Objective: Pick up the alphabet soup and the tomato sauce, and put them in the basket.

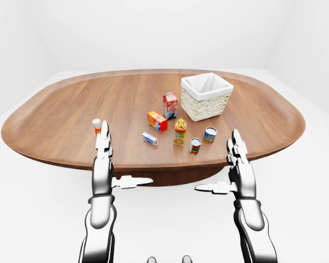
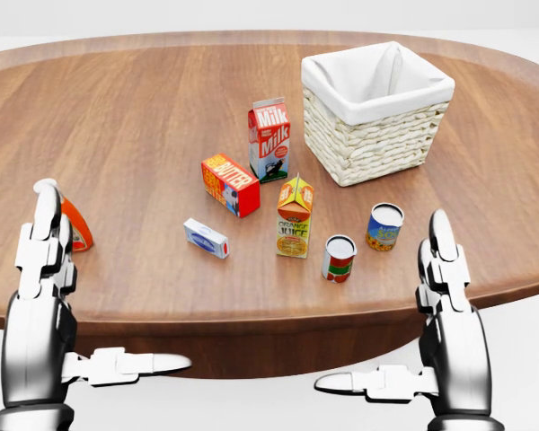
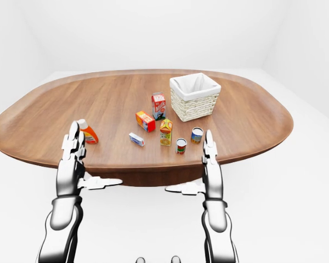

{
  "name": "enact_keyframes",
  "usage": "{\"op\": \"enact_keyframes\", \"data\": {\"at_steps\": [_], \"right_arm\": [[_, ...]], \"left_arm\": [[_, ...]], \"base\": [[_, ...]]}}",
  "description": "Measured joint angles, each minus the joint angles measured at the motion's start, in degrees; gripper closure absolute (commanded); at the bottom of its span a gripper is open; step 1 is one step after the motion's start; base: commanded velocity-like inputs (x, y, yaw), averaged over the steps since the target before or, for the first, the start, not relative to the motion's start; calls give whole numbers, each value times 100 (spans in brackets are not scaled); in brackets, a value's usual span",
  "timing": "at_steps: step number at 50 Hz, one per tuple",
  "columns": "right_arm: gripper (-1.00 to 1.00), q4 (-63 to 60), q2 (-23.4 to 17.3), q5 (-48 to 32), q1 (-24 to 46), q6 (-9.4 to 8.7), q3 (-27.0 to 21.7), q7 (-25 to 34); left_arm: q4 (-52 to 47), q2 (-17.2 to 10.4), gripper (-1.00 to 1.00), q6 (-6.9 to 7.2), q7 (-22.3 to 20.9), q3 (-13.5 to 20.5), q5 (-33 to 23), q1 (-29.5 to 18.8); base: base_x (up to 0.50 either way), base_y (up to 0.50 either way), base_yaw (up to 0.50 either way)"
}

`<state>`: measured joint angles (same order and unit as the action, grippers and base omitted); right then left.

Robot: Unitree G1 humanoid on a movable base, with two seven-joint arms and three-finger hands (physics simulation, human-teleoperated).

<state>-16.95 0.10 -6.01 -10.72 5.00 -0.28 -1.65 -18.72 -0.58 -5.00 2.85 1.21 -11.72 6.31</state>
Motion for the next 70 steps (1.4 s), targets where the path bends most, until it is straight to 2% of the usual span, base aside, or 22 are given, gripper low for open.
{"op": "enact_keyframes", "data": {"at_steps": [27, 70], "right_arm": [[-100, -543, 23, -290, -289, 0, 43, -163], [-100, -669, 25, -344, -318, 0, 62, -176]], "left_arm": [[-685, 36, -100, 0, 195, 8, -539, 236], [-651, 31, -100, 0, 181, 15, -568, 201]], "base": [[3, 0, 0], [37, 0, 0]]}}
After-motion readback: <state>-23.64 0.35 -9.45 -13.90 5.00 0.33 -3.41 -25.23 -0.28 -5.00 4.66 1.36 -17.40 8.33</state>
